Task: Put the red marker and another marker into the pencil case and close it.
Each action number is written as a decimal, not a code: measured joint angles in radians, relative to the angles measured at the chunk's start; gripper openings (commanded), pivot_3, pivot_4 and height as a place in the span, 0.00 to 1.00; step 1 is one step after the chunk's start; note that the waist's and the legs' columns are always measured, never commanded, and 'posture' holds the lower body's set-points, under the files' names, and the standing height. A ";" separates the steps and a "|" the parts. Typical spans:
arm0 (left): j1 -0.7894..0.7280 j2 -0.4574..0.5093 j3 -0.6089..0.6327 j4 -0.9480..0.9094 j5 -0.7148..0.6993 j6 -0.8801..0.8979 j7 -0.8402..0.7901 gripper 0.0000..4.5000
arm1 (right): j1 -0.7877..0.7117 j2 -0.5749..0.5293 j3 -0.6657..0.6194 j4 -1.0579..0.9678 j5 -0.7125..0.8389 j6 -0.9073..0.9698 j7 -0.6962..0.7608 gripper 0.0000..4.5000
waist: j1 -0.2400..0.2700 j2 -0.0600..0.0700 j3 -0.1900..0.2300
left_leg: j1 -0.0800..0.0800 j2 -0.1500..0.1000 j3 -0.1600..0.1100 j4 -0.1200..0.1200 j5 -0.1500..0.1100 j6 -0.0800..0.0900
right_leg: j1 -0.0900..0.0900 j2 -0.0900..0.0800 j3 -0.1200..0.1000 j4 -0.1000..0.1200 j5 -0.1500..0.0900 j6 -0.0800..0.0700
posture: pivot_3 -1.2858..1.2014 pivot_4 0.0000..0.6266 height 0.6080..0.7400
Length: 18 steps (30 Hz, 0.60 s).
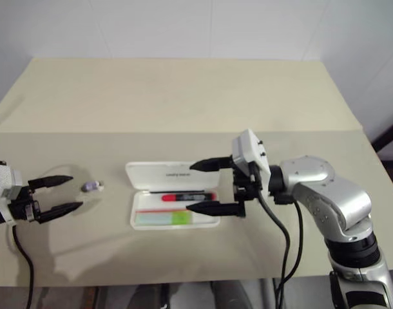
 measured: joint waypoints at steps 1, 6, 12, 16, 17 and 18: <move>-0.045 0.000 -0.021 0.050 0.017 -0.020 -0.008 1.00 | 0.001 0.000 0.000 0.000 0.000 -0.007 -0.002 0.99 | 0.004 0.000 0.000 | 0.000 0.000 0.000 0.000 0.000 0.000 | 0.000 0.000 0.000 0.000 0.000 0.000 | 0.52 0.24 1.00; -0.198 -0.008 -0.083 0.205 0.084 -0.103 -0.017 1.00 | 0.002 0.000 0.001 0.000 -0.007 -0.024 -0.008 0.99 | 0.014 0.000 0.000 | 0.000 0.000 0.001 0.000 0.000 0.000 | -0.001 0.000 0.000 0.001 0.000 0.000 | 0.52 0.24 1.00; -0.259 -0.020 -0.161 0.325 0.141 -0.142 -0.062 1.00 | 0.003 0.000 0.002 0.000 -0.016 -0.037 -0.026 0.99 | 0.015 0.000 0.000 | 0.000 0.001 0.001 0.001 0.000 0.000 | -0.001 0.001 0.000 0.002 0.000 0.000 | 0.52 0.24 1.00; -0.309 -0.019 -0.207 0.387 0.194 -0.171 -0.075 1.00 | 0.006 0.000 0.002 0.000 -0.023 -0.041 -0.033 0.99 | 0.020 0.000 0.000 | 0.000 0.000 0.001 0.002 0.000 0.000 | 0.000 0.001 0.000 0.003 0.000 0.000 | 0.52 0.24 1.00; -0.325 -0.016 -0.220 0.397 0.211 -0.185 -0.075 1.00 | 0.006 0.000 0.003 0.000 -0.023 -0.046 -0.033 0.99 | 0.022 0.000 0.000 | 0.000 0.000 0.001 0.002 0.000 0.000 | 0.000 0.000 0.000 0.003 0.000 0.000 | 0.52 0.24 1.00; -0.339 -0.014 -0.230 0.410 0.226 -0.199 -0.074 1.00 | 0.006 0.000 0.003 0.000 -0.025 -0.049 -0.034 0.99 | 0.024 0.000 0.000 | 0.001 0.000 0.001 0.003 0.000 0.000 | 0.000 0.000 0.001 0.004 0.000 0.000 | 0.52 0.24 1.00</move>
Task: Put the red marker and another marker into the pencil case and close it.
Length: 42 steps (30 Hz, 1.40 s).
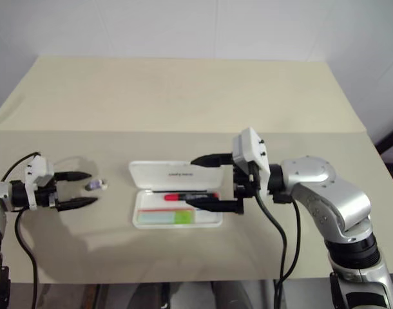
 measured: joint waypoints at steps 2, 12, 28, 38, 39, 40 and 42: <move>-0.026 0.001 -0.018 0.029 0.024 -0.032 0.002 1.00 | 0.001 0.000 0.000 0.000 -0.002 -0.003 -0.001 0.99 | 0.003 0.000 0.000 | 0.001 0.000 0.000 0.000 0.000 0.000 | 0.001 0.000 0.000 0.001 0.000 0.000 | 0.52 0.24 1.00; -0.091 -0.020 -0.040 0.099 0.057 -0.075 0.015 0.57 | 0.037 -0.002 -0.003 0.000 -0.002 -0.012 -0.003 1.00 | 0.017 0.000 0.000 | 0.002 0.000 0.000 0.000 0.002 0.000 | 0.001 0.000 0.001 0.002 0.000 0.000 | 0.52 0.24 1.00; -0.034 -0.049 0.013 -0.138 -0.042 0.017 -0.008 0.07 | 0.135 -0.005 -0.126 0.027 0.010 -0.154 0.004 1.00 | 0.017 0.000 0.000 | 0.001 0.000 0.000 0.000 0.002 0.000 | 0.001 0.001 0.000 0.002 0.001 0.001 | 0.52 0.24 1.00; -0.066 -0.049 0.064 -0.503 -0.161 0.206 0.078 0.07 | 0.300 -0.121 -0.165 0.149 -0.063 -0.333 0.243 1.00 | 0.023 0.000 0.000 | 0.002 -0.001 0.000 0.003 0.002 0.000 | 0.004 0.000 0.001 0.001 0.002 0.003 | 0.52 0.24 1.00; -0.080 -0.052 0.064 -0.542 -0.176 0.235 0.087 0.07 | 0.305 -0.121 -0.165 0.160 -0.059 -0.344 0.265 1.00 | 0.023 0.000 0.000 | 0.002 -0.001 0.000 0.004 0.002 0.000 | 0.004 0.000 0.001 0.001 0.002 0.003 | 0.52 0.24 1.00; -0.093 -0.059 0.064 -0.582 -0.193 0.262 0.097 0.07 | 0.307 -0.121 -0.165 0.169 -0.050 -0.354 0.282 1.00 | 0.021 0.000 0.000 | 0.002 -0.001 0.000 0.005 0.002 0.000 | 0.005 0.000 0.001 0.001 0.002 0.004 | 0.52 0.24 1.00; -0.114 -0.081 0.059 -0.665 -0.225 0.313 0.116 0.07 | 0.312 -0.121 -0.174 0.183 -0.036 -0.366 0.311 1.00 | 0.019 0.000 0.000 | 0.004 -0.001 0.000 0.005 0.002 0.000 | 0.009 0.000 0.002 0.000 0.002 0.004 | 0.52 0.24 1.00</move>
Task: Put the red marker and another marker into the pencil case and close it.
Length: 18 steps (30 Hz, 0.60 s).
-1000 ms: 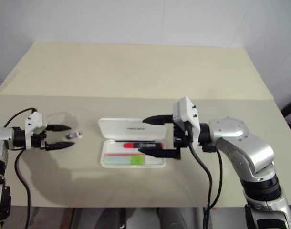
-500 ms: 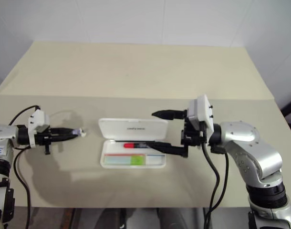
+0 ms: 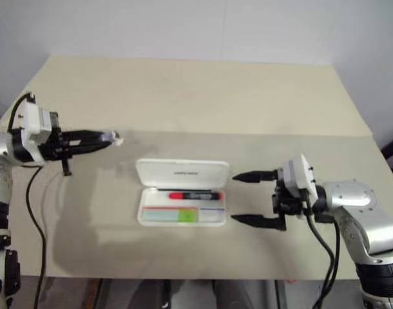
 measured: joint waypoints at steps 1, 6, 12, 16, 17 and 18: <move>-0.009 -0.013 -0.010 -0.052 -0.015 0.032 0.016 0.07 | 0.003 0.000 -0.007 0.008 0.002 -0.011 0.014 1.00 | 0.000 0.000 0.000 | 0.001 0.000 -0.001 0.000 0.000 0.000 | 0.002 0.000 0.000 -0.001 0.000 0.000 | 0.52 0.24 1.00; -0.012 -0.086 -0.056 -0.255 -0.101 0.180 0.070 0.07 | 0.008 -0.010 -0.030 0.062 -0.008 -0.036 0.035 1.00 | 0.001 0.000 0.000 | 0.002 0.000 -0.001 0.004 0.000 0.000 | 0.005 0.000 0.000 -0.001 0.001 0.002 | 0.52 0.24 1.00; -0.020 -0.164 -0.152 -0.474 -0.209 0.363 0.151 0.07 | 0.007 -0.009 -0.035 0.086 -0.028 -0.055 0.011 1.00 | -0.002 0.000 0.000 | 0.002 -0.001 -0.002 0.010 -0.001 0.002 | 0.008 0.000 0.001 -0.002 0.003 0.005 | 0.52 0.24 1.00; -0.013 -0.189 -0.210 -0.563 -0.250 0.478 0.204 0.07 | 0.026 -0.016 -0.069 0.118 -0.035 -0.067 0.010 1.00 | 0.000 0.000 0.000 | 0.002 -0.003 -0.002 0.011 -0.001 0.002 | 0.010 0.000 0.003 -0.004 0.004 0.007 | 0.52 0.24 1.00; -0.008 -0.189 -0.221 -0.584 -0.255 0.507 0.219 0.07 | 0.033 -0.020 -0.075 0.122 -0.040 -0.073 0.010 1.00 | 0.000 0.000 0.000 | 0.002 -0.003 -0.002 0.011 -0.001 0.002 | 0.010 0.000 0.003 -0.004 0.004 0.007 | 0.52 0.24 1.00; -0.008 -0.186 -0.241 -0.600 -0.254 0.546 0.241 0.07 | 0.036 -0.022 -0.081 0.127 -0.045 -0.076 0.009 1.00 | 0.001 0.000 0.000 | 0.002 -0.003 -0.002 0.011 -0.001 0.002 | 0.010 0.000 0.003 -0.004 0.004 0.007 | 0.52 0.24 1.00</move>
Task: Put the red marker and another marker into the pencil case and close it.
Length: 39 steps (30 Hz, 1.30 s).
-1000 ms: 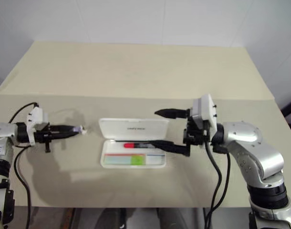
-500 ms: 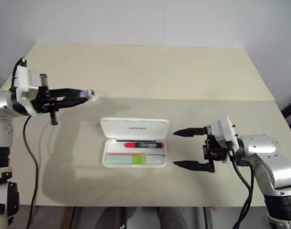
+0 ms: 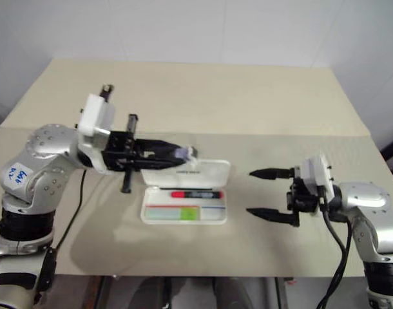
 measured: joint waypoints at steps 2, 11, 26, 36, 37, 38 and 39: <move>0.001 0.018 -0.065 -0.039 0.018 0.077 0.043 0.07 | 0.003 -0.002 -0.015 0.014 -0.009 -0.004 -0.009 1.00 | -0.001 0.000 0.000 | 0.000 0.000 0.000 0.000 0.000 0.000 | 0.000 0.000 0.001 0.000 0.000 0.000 | 0.52 0.24 1.00; 0.029 0.071 -0.233 -0.157 0.095 0.220 0.135 0.07 | 0.031 -0.010 -0.034 0.026 -0.031 -0.021 -0.034 1.00 | 0.001 0.000 0.000 | 0.000 -0.001 0.000 -0.001 0.000 0.000 | 0.000 0.000 0.001 -0.002 0.000 0.000 | 0.52 0.24 1.00; 0.033 0.014 -0.404 -0.176 0.257 0.295 0.278 0.07 | 0.073 0.001 -0.027 -0.029 -0.033 -0.019 -0.135 1.00 | 0.004 0.001 0.000 | -0.001 -0.002 0.000 -0.001 0.000 0.001 | 0.000 -0.001 0.002 -0.003 0.000 0.000 | 0.52 0.24 1.00; 0.033 -0.028 -0.455 -0.165 0.335 0.295 0.305 0.07 | 0.074 0.002 -0.027 -0.049 -0.032 -0.017 -0.149 1.00 | 0.004 0.001 0.000 | -0.001 -0.002 0.000 -0.001 0.000 0.001 | 0.000 -0.001 0.002 -0.003 0.000 0.001 | 0.52 0.24 1.00; 0.033 -0.031 -0.463 -0.164 0.342 0.295 0.307 0.07 | 0.075 0.002 -0.027 -0.049 -0.032 -0.016 -0.150 1.00 | 0.004 0.001 0.000 | -0.001 -0.002 0.000 -0.001 0.000 0.001 | 0.000 -0.001 0.002 -0.003 0.000 0.001 | 0.52 0.24 1.00; 0.033 -0.035 -0.470 -0.160 0.352 0.294 0.311 0.07 | 0.076 0.002 -0.027 -0.049 -0.032 -0.016 -0.152 1.00 | 0.004 0.001 0.000 | -0.001 -0.002 0.000 -0.001 0.000 0.001 | 0.000 -0.001 0.002 -0.003 0.000 0.001 | 0.52 0.24 1.00; 0.033 -0.038 -0.474 -0.155 0.360 0.289 0.312 0.07 | 0.077 0.002 -0.027 -0.049 -0.032 -0.016 -0.154 1.00 | 0.004 0.001 0.000 | -0.001 -0.002 0.000 -0.001 0.000 0.001 | 0.000 -0.001 0.002 -0.003 0.000 0.001 | 0.52 0.24 1.00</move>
